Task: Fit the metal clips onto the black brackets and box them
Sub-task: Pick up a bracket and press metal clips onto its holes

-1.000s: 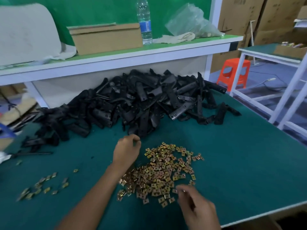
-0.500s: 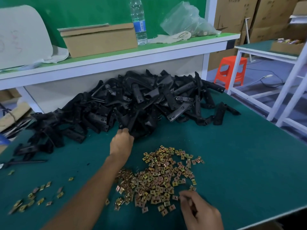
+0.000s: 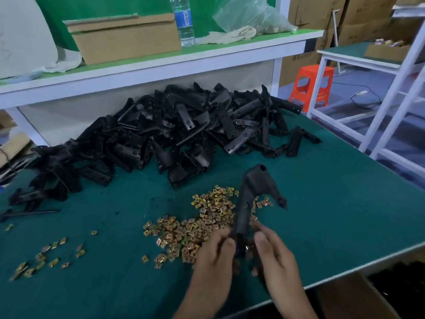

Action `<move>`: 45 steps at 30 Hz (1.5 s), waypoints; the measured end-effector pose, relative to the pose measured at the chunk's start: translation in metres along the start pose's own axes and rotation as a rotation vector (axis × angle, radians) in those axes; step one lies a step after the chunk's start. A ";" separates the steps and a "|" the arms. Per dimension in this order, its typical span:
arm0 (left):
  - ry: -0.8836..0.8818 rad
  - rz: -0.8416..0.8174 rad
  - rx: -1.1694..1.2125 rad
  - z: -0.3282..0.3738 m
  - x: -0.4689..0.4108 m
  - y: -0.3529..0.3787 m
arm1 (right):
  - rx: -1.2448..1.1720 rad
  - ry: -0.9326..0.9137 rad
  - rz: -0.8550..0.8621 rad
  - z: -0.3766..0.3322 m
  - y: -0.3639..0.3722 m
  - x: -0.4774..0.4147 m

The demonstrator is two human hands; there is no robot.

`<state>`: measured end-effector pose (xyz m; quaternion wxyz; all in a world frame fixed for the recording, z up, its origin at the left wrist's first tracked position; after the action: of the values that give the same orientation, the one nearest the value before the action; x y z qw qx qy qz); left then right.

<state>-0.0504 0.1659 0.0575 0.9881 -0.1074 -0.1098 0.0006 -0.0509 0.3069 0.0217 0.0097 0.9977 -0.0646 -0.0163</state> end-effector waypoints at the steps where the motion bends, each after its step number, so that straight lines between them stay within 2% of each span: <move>1: -0.020 -0.056 -0.007 -0.003 0.007 0.010 | -0.073 0.017 0.034 -0.001 -0.001 -0.001; 4: 0.054 -0.154 -0.150 -0.001 0.007 0.017 | -0.138 0.025 0.111 -0.001 -0.006 -0.003; 9: 0.266 -0.140 -0.602 0.011 -0.023 -0.002 | -0.197 0.053 0.119 0.000 -0.002 -0.008; 14: 0.317 0.154 -0.851 -0.002 -0.064 -0.018 | -0.067 0.026 0.147 0.005 -0.003 -0.007; 17: 0.349 0.204 -0.926 -0.004 -0.076 -0.017 | -0.028 0.028 0.143 0.006 0.000 -0.004; 20: 0.389 0.155 -0.983 -0.003 -0.082 -0.009 | -0.047 0.021 0.132 0.006 0.002 -0.003; 23: 0.352 0.105 -1.045 -0.001 -0.086 -0.002 | -0.070 0.048 0.123 0.009 0.003 -0.003; 29: 0.415 0.161 -1.095 -0.001 -0.086 0.000 | -0.006 0.011 0.092 0.009 0.003 -0.002; 31: 0.402 0.165 -1.071 -0.001 -0.085 -0.001 | -0.021 0.010 0.087 0.009 0.004 -0.002; 35: 0.276 0.203 -0.712 0.003 -0.082 -0.014 | -0.032 0.012 0.075 0.008 0.004 -0.002; 41: 0.213 0.274 -0.457 0.006 -0.075 -0.048 | -0.037 0.035 0.039 0.007 0.004 -0.003; 45: 0.097 0.274 -0.197 0.005 -0.068 -0.066 | -0.042 0.072 -0.045 0.004 0.006 -0.004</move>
<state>-0.1197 0.1008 0.0612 0.9676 -0.2177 -0.0457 0.1195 -0.0556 0.3017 0.0175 0.0324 0.9985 -0.0415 0.0178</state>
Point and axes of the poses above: each hand's wrist, its own x-axis away from the middle knuckle, its own y-axis out of the palm, z = x × y, the point moved 2 cm from there along -x, towards the middle knuckle, and after that the axes turned 5 degrees about -y, right-handed, at the moved point
